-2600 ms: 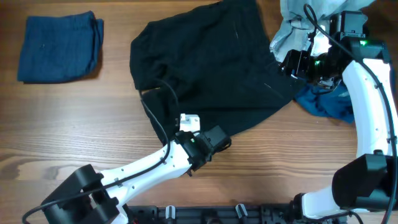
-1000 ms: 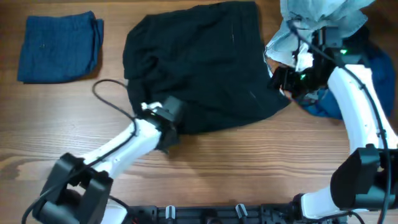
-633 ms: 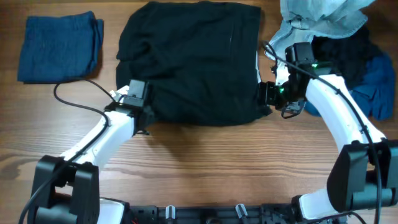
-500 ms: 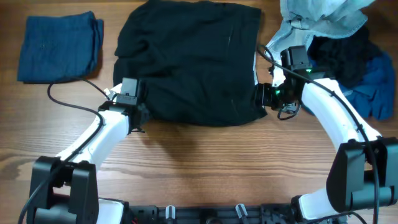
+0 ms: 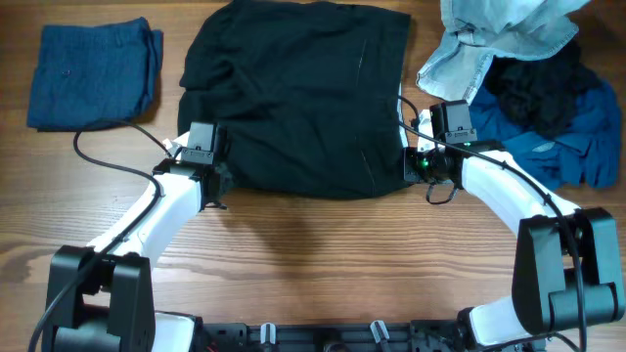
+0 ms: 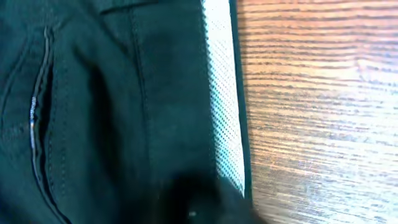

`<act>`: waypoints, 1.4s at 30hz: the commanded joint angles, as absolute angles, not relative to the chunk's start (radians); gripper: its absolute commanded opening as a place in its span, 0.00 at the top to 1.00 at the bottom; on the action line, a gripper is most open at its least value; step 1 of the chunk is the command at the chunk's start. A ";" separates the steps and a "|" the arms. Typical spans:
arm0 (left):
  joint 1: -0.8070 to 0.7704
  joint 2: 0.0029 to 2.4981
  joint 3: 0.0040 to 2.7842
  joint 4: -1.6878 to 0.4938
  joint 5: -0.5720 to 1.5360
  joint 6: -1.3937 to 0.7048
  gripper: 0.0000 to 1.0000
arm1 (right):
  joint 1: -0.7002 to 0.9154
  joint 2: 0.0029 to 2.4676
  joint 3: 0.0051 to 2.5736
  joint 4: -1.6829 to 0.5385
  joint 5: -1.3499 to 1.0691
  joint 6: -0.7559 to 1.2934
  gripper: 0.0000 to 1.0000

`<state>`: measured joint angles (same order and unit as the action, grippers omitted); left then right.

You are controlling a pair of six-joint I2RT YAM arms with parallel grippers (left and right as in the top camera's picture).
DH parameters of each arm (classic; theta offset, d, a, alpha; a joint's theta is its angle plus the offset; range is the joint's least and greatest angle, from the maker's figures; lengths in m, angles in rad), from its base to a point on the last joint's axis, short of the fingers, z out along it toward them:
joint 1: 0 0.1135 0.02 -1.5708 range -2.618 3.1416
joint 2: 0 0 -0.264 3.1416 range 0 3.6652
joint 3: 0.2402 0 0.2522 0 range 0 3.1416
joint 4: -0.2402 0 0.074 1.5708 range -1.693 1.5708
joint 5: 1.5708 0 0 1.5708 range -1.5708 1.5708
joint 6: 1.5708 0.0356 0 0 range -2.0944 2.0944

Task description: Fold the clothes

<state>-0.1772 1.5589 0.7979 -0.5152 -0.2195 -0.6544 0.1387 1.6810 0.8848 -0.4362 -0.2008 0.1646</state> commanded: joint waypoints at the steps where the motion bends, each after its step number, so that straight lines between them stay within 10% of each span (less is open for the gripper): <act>1: -0.172 1.542 0.791 -0.520 -0.243 -0.635 0.96 | 0.143 1.696 0.879 -0.429 -0.191 0.160 0.89; 21: -0.172 1.542 0.791 -0.543 -0.244 -0.635 0.96 | 0.062 1.682 0.930 -0.627 -0.112 0.388 0.94; 26: -0.172 1.542 0.791 -0.565 -0.244 -0.635 0.96 | 0.061 1.621 1.023 -0.730 -0.167 0.373 0.24; 42: -0.172 1.542 0.791 -0.599 -0.204 -0.636 0.96 | 0.148 1.602 0.984 -0.756 -0.178 0.510 0.25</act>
